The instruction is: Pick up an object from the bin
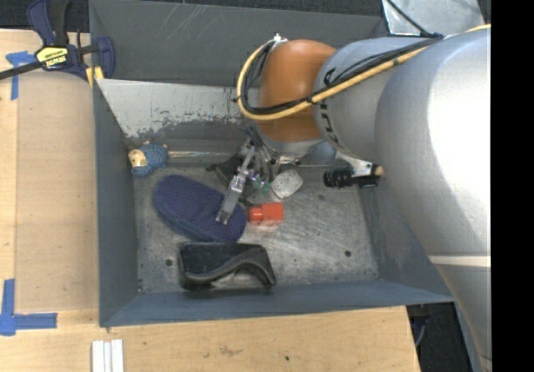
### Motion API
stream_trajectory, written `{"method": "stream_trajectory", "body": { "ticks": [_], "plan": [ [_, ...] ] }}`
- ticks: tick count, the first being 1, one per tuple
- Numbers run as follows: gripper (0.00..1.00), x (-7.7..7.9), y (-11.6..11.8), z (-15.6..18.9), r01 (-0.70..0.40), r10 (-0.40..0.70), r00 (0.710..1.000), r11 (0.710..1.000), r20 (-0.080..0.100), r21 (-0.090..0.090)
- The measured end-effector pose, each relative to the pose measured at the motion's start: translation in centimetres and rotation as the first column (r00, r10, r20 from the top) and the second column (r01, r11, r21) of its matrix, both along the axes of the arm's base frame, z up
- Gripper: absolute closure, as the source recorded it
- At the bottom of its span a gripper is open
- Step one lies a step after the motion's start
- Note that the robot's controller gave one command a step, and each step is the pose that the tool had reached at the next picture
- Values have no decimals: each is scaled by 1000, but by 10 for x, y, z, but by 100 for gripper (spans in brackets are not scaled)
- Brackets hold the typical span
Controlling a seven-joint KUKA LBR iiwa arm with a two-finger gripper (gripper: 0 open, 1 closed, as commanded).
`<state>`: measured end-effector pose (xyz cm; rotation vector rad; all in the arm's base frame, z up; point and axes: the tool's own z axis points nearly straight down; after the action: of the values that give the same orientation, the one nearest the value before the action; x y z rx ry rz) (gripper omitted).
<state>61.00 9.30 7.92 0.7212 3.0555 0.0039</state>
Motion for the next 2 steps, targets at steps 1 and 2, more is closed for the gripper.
{"method": "stream_trajectory", "body": {
  "ticks": [1,2],
  "plan": [
    [0,1,0,1,-1,1,1000,1000,0,0],
    [0,-2,1,-3,146,-146,989,989,4,3]
  ]
}}
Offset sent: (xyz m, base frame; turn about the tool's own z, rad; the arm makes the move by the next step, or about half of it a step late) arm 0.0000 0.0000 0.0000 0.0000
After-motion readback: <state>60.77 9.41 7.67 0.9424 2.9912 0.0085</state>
